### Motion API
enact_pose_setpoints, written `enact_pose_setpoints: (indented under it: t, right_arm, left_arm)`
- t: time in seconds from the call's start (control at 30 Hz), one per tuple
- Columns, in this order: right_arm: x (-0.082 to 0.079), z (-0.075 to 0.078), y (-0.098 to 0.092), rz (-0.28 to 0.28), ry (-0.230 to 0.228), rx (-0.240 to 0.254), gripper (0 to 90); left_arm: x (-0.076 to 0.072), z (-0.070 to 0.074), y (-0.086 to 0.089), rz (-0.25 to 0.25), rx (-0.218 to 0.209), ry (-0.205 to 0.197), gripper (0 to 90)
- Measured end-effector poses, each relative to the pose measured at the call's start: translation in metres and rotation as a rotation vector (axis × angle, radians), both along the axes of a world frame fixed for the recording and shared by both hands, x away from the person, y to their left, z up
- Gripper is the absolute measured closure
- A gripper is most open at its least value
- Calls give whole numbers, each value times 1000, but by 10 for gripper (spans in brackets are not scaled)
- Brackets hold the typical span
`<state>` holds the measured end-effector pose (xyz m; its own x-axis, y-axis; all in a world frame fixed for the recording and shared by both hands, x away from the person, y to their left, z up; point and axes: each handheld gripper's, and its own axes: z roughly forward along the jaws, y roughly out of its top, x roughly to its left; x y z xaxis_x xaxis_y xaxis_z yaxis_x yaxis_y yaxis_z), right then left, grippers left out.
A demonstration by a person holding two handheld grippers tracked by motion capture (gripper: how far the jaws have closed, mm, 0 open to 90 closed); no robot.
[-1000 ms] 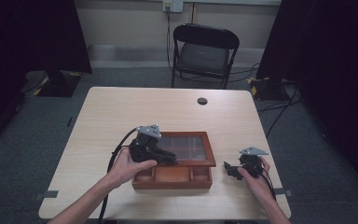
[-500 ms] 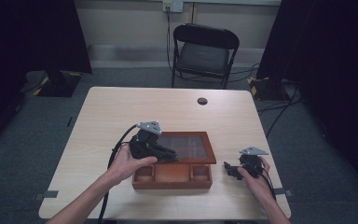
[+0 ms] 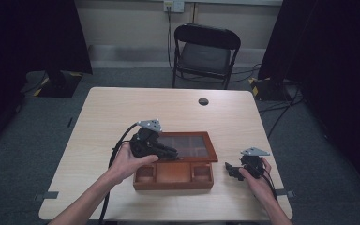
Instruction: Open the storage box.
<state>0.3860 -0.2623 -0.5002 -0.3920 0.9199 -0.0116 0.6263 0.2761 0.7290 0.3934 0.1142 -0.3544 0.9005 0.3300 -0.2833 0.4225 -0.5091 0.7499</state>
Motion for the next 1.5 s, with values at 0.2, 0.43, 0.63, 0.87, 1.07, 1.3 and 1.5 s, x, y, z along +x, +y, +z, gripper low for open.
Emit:
enact_pose_setpoints:
  t: [0.2,0.43,0.63,0.87,1.07,1.3,1.5]
  right_arm:
    - [0,0,0,1,0,-1,105]
    - [0,0,0,1,0,0,105]
    - [0,0,0,0,0,0,105]
    - [0,0,0,1,0,0,105]
    - [0,0,0,1,0,0,105]
    - [0,0,0,1,0,0,105]
    - [0,0,0,1,0,0,105]
  left_arm:
    - [4,5,2,6,-18,1,810]
    - [8,10,2,10,-25,-5,811]
    - [9,14,3,23,-35,-11,811]
    - [11,16,3,23,-33,-18,811]
    - [11,17,3,31,-40,-26,810]
    - [12,21,3,42,-36,-40,810]
    - [14,22,4,49,-48,-38,810]
